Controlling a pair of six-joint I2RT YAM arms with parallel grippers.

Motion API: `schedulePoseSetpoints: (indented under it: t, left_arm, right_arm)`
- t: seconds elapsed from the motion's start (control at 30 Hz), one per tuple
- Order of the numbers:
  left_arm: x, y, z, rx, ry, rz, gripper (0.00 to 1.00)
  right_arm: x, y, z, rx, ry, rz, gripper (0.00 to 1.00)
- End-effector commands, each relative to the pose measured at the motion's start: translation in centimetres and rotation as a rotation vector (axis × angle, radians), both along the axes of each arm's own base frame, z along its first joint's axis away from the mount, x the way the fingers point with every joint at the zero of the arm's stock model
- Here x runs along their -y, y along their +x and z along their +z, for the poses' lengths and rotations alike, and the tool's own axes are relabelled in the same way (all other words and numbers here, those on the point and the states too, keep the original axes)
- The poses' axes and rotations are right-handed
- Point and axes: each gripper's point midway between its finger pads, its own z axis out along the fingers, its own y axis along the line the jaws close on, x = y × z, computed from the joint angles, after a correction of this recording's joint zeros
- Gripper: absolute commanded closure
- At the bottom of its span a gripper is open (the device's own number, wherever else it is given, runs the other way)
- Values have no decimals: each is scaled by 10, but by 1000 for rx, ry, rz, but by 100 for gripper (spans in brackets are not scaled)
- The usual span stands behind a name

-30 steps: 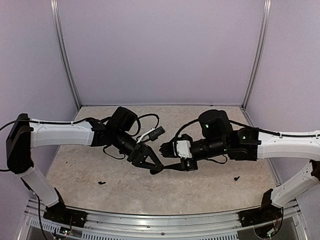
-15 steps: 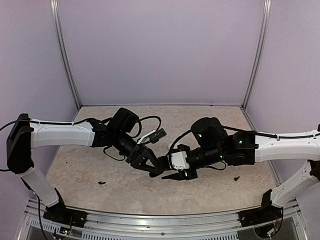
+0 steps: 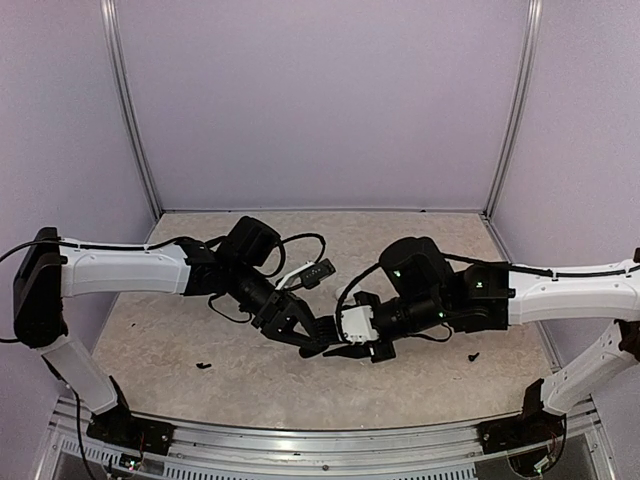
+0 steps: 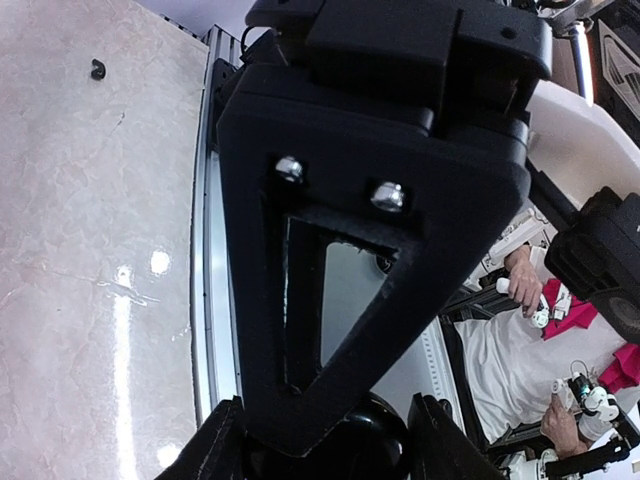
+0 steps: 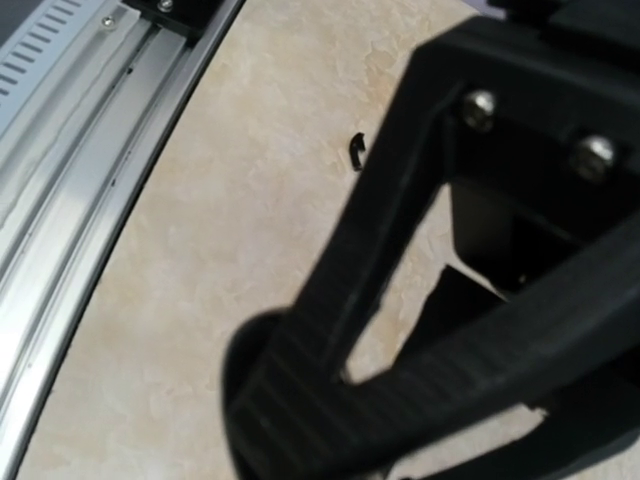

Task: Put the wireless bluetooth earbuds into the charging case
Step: Pass from the left arm to the right

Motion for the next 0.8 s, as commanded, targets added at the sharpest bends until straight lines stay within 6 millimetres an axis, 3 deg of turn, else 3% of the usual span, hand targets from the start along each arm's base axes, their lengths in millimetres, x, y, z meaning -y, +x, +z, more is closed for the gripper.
schedulePoseSetpoints:
  t: [0.0, 0.37, 0.6, 0.77]
  left_arm:
    - [7, -3, 13, 30, -62, -38, 66]
    - [9, -5, 17, 42, -72, -39, 61]
    - [6, 5, 23, 90, -80, 9, 36]
    - [-14, 50, 45, 159, -121, 202, 13]
  right_arm:
    - [-4, -9, 1, -3, -20, 33, 66]
    - [-5, -11, 4, -5, -9, 34, 83]
    - [-3, -8, 12, -6, 24, 5, 94]
    - [4, 1, 24, -20, 82, -43, 98]
